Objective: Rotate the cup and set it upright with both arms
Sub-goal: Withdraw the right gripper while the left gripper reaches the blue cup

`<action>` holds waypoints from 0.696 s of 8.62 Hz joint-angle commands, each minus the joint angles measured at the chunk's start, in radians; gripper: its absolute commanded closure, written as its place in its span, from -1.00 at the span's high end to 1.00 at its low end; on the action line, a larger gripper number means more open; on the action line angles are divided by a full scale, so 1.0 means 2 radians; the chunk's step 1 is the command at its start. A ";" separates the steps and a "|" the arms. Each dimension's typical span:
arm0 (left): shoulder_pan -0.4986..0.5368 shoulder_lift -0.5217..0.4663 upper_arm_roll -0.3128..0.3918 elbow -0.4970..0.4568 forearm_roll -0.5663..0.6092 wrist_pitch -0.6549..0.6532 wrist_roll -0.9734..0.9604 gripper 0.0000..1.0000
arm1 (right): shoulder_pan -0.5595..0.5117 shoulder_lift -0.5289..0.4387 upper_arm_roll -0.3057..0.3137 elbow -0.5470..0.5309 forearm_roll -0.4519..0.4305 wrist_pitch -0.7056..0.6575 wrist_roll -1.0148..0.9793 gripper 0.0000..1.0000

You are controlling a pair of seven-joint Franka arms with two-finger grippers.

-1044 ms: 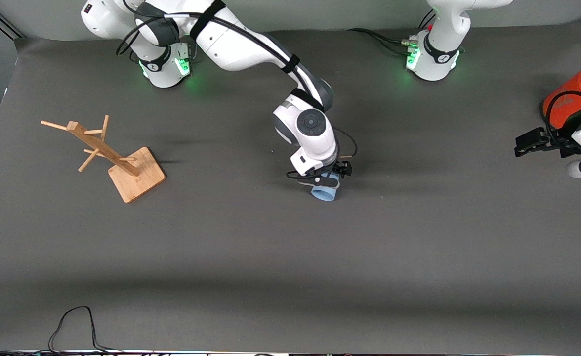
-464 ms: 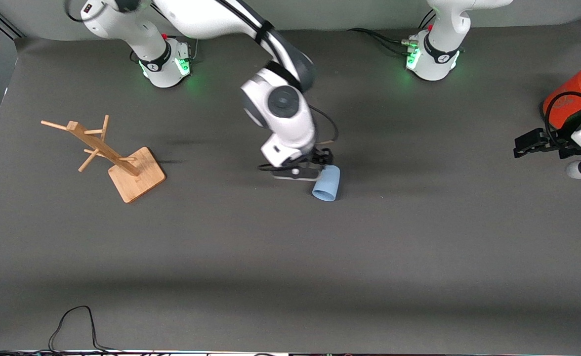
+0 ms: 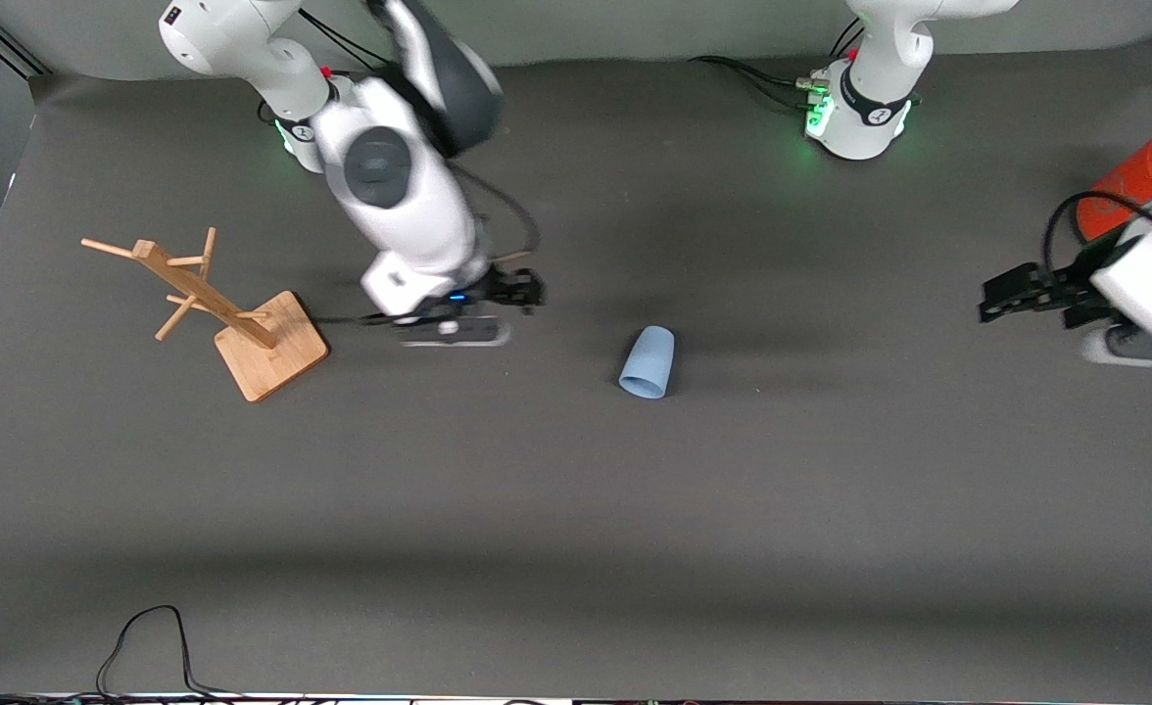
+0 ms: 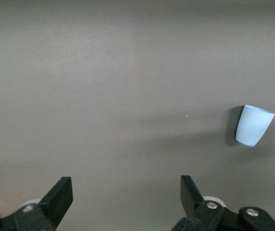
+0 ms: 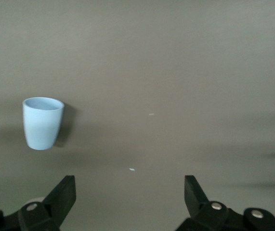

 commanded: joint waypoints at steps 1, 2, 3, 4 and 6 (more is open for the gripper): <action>-0.066 0.040 0.005 -0.001 0.017 0.044 -0.117 0.99 | 0.007 -0.045 -0.073 -0.017 -0.009 -0.047 -0.053 1.00; -0.087 0.066 0.004 0.005 0.014 0.084 -0.120 0.91 | 0.006 -0.057 -0.089 -0.014 -0.056 -0.071 -0.058 1.00; -0.128 0.101 0.001 0.022 0.012 0.094 -0.184 1.00 | 0.004 -0.071 -0.102 -0.014 -0.081 -0.086 -0.065 1.00; -0.156 0.141 0.001 0.034 0.026 0.101 -0.329 1.00 | 0.005 -0.077 -0.134 -0.012 -0.083 -0.102 -0.091 1.00; -0.175 0.205 0.000 0.066 0.046 0.100 -0.439 1.00 | 0.004 -0.074 -0.170 0.016 -0.084 -0.143 -0.150 1.00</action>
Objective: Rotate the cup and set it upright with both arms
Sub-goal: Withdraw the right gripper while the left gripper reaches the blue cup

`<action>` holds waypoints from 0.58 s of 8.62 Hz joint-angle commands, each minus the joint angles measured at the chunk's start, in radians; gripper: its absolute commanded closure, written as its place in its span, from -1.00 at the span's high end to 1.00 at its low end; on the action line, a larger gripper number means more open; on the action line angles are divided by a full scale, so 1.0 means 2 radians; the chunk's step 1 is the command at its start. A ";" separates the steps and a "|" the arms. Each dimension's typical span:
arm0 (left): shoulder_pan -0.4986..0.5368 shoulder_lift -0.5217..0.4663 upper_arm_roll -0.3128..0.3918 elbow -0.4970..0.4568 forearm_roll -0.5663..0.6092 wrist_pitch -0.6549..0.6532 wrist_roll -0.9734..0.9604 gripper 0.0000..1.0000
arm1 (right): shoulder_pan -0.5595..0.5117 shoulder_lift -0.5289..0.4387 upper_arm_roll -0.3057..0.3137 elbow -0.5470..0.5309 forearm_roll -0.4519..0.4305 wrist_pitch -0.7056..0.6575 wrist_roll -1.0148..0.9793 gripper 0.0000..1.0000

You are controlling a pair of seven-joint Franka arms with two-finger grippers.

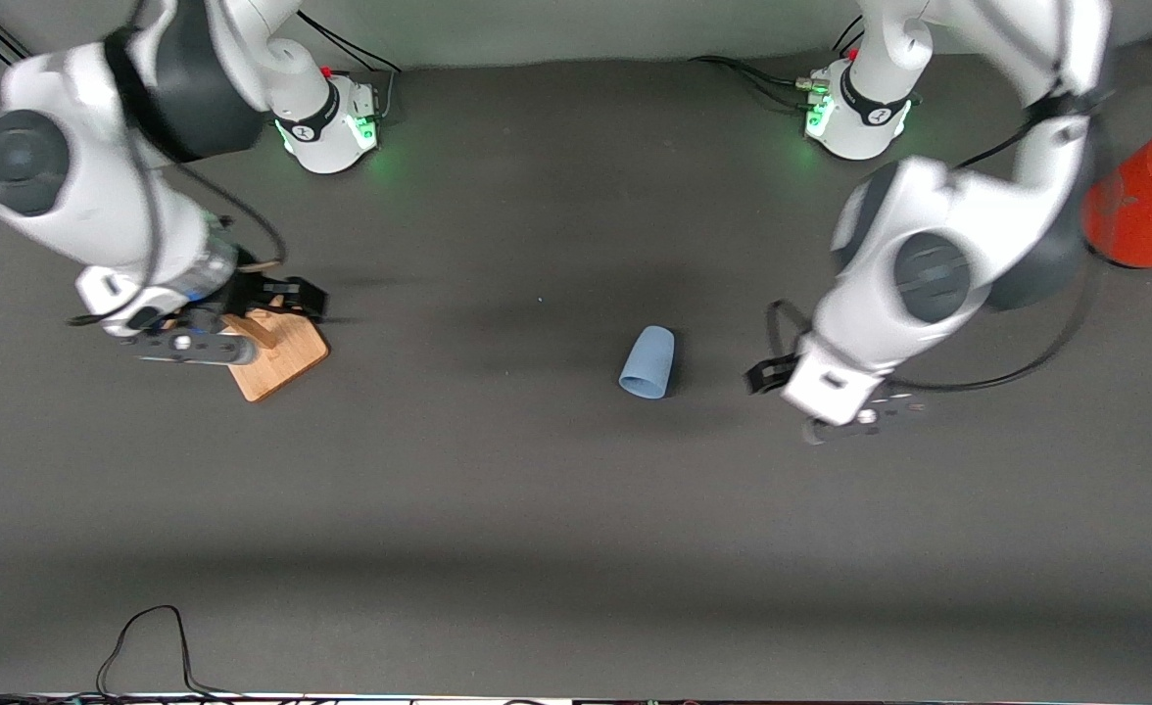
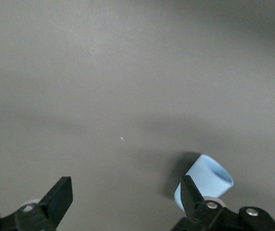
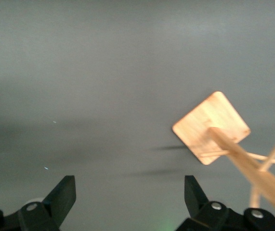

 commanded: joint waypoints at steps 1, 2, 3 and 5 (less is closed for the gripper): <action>-0.021 0.073 0.006 0.064 0.016 -0.034 -0.113 1.00 | 0.006 -0.006 -0.032 0.019 -0.009 -0.027 -0.033 1.00; -0.040 0.099 0.007 0.081 0.015 -0.068 -0.128 1.00 | 0.006 -0.006 -0.045 0.023 -0.009 -0.027 -0.038 1.00; -0.045 0.135 0.006 0.129 0.008 -0.108 -0.197 1.00 | 0.005 -0.005 -0.049 0.030 -0.008 -0.027 -0.049 1.00; -0.045 0.200 -0.004 0.231 -0.023 -0.192 -0.289 1.00 | 0.006 -0.003 -0.058 0.041 -0.006 -0.027 -0.044 1.00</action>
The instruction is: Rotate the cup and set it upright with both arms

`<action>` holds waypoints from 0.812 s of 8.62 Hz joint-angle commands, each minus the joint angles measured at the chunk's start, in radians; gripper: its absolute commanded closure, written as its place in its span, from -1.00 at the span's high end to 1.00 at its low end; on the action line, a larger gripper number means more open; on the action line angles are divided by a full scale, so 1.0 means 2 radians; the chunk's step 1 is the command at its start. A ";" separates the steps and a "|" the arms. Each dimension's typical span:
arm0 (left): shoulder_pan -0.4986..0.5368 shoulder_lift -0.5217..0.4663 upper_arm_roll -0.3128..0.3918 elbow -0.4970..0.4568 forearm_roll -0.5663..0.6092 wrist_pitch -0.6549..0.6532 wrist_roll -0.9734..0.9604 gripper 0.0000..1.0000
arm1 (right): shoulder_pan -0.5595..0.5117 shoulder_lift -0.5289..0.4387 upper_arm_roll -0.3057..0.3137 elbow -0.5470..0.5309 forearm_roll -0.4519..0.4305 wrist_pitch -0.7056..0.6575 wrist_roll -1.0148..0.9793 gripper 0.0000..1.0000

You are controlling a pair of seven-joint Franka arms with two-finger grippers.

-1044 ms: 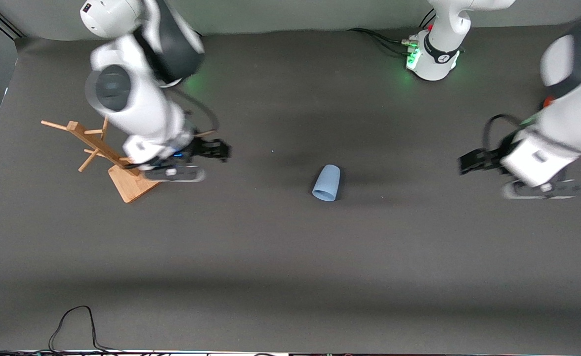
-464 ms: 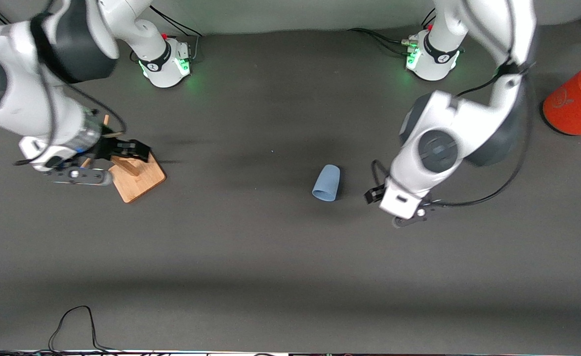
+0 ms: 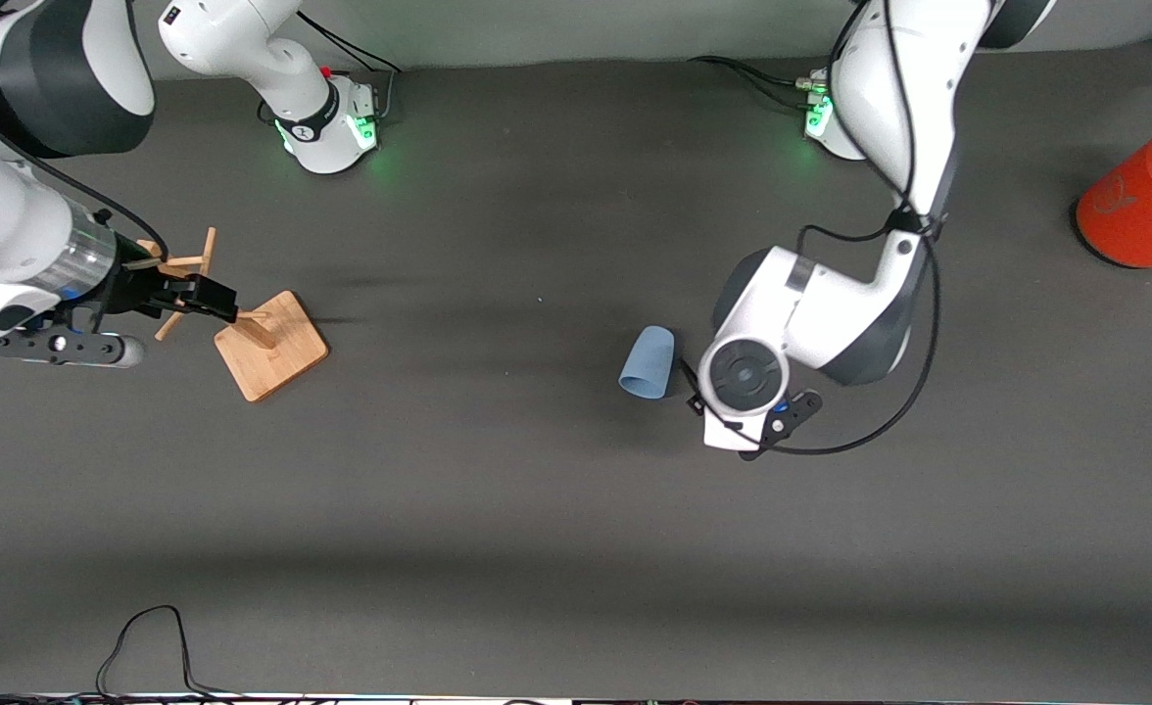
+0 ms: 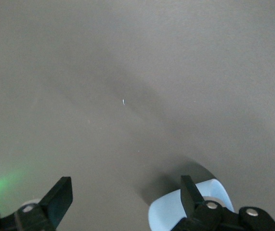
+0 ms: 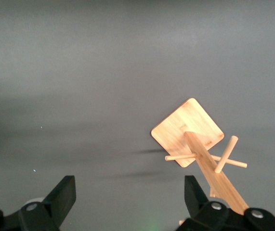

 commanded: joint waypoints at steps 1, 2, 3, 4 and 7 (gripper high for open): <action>-0.005 0.050 -0.002 0.085 -0.032 -0.047 -0.075 1.00 | 0.006 -0.001 -0.008 0.012 -0.006 -0.009 -0.008 1.00; -0.005 0.053 -0.007 0.084 -0.053 -0.007 -0.097 1.00 | 0.007 -0.002 -0.008 0.012 -0.006 -0.009 -0.010 1.00; -0.006 0.064 -0.009 0.084 -0.063 0.047 -0.123 1.00 | 0.009 -0.002 -0.008 0.011 -0.008 -0.010 -0.011 1.00; -0.018 0.076 -0.011 0.084 -0.063 0.068 -0.130 1.00 | 0.006 -0.002 -0.006 0.011 -0.008 -0.019 -0.013 1.00; -0.042 0.088 -0.011 0.079 -0.060 0.049 -0.134 1.00 | -0.122 -0.027 0.127 0.004 -0.010 -0.025 -0.016 1.00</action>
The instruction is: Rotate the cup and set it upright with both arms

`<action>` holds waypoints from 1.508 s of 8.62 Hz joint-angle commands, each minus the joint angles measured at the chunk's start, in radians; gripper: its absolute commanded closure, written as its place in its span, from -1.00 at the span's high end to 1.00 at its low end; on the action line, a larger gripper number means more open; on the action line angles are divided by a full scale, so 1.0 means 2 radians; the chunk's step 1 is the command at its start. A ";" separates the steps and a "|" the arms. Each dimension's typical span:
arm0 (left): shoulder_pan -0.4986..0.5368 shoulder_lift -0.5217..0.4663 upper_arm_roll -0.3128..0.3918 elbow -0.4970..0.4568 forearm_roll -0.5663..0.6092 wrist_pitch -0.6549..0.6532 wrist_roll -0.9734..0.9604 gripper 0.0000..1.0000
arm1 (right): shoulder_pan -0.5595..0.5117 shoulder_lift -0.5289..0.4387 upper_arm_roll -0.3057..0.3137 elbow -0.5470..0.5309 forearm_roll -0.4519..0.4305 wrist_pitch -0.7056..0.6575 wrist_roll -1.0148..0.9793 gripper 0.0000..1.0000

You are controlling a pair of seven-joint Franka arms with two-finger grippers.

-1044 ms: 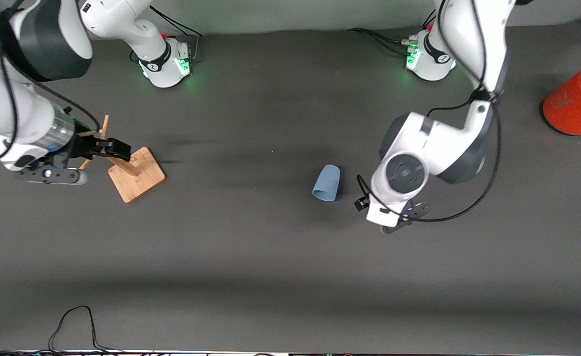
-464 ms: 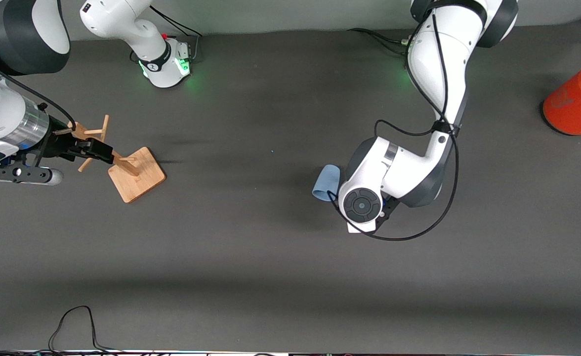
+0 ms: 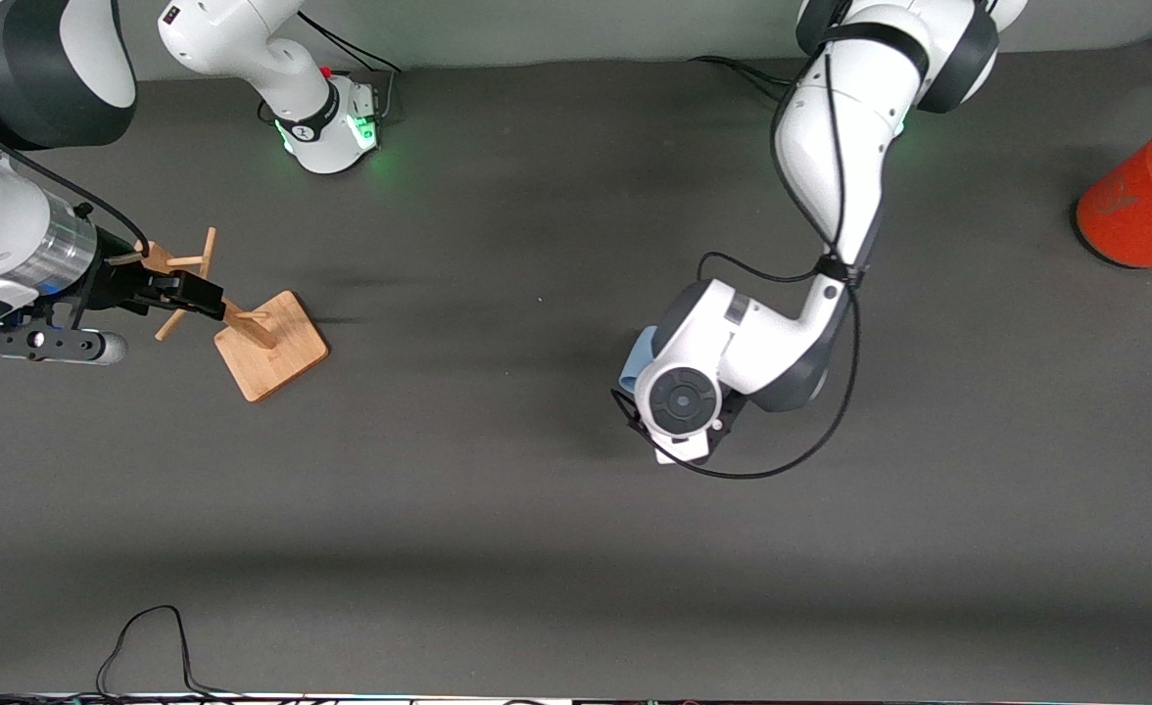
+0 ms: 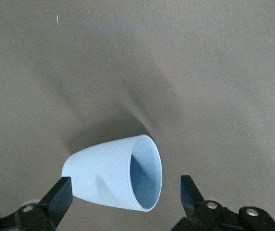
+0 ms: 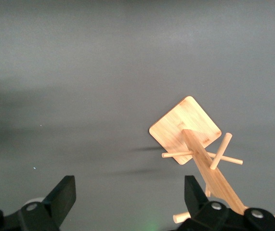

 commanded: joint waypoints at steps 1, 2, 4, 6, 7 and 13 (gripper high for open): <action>-0.016 0.012 0.006 0.013 0.002 -0.017 -0.016 1.00 | -0.131 -0.026 0.140 -0.004 -0.010 -0.020 -0.009 1.00; -0.016 0.014 0.006 0.008 0.003 -0.018 -0.015 1.00 | -0.172 -0.038 0.183 -0.012 -0.012 -0.021 -0.012 1.00; -0.016 0.016 0.006 0.003 0.010 -0.048 -0.013 0.96 | -0.253 -0.064 0.254 -0.036 -0.012 -0.021 -0.042 1.00; -0.017 0.018 0.006 0.003 0.009 -0.074 -0.013 0.25 | -0.315 -0.090 0.318 -0.072 -0.013 -0.009 -0.047 1.00; -0.016 0.018 0.006 0.004 0.008 -0.075 -0.012 -0.33 | -0.332 -0.110 0.338 -0.102 -0.015 0.020 -0.046 1.00; -0.016 0.007 0.006 0.010 0.007 -0.094 -0.008 -1.00 | -0.385 -0.138 0.383 -0.134 -0.011 0.038 -0.051 1.00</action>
